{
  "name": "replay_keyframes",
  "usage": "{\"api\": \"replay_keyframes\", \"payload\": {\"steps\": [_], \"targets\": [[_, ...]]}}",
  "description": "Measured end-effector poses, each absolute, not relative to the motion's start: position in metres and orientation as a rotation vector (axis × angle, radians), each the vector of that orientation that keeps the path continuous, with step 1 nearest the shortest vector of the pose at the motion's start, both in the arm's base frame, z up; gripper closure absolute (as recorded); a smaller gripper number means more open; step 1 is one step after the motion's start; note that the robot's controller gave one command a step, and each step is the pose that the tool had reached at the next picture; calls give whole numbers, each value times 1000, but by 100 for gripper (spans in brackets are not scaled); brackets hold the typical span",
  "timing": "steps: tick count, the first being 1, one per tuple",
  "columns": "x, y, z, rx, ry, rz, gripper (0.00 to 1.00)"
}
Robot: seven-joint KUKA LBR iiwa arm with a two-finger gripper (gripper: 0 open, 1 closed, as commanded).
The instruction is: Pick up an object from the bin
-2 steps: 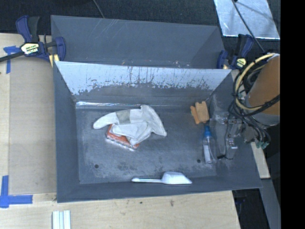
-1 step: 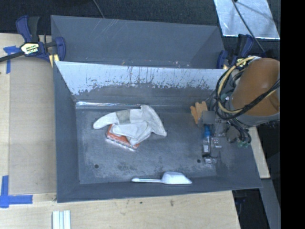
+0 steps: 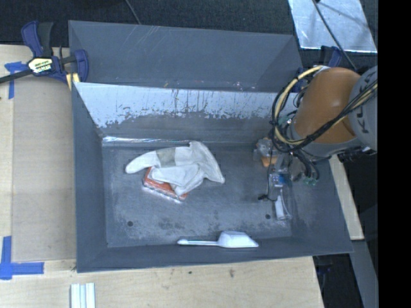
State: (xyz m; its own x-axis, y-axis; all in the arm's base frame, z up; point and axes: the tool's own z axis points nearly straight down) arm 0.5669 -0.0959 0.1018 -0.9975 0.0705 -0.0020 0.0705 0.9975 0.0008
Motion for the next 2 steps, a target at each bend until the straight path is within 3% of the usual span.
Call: {"api": "replay_keyframes", "payload": {"steps": [1,2], "targets": [[551,-49,105,311,3123,0,0],[580,-21,105,133,3137,0,0]]}}
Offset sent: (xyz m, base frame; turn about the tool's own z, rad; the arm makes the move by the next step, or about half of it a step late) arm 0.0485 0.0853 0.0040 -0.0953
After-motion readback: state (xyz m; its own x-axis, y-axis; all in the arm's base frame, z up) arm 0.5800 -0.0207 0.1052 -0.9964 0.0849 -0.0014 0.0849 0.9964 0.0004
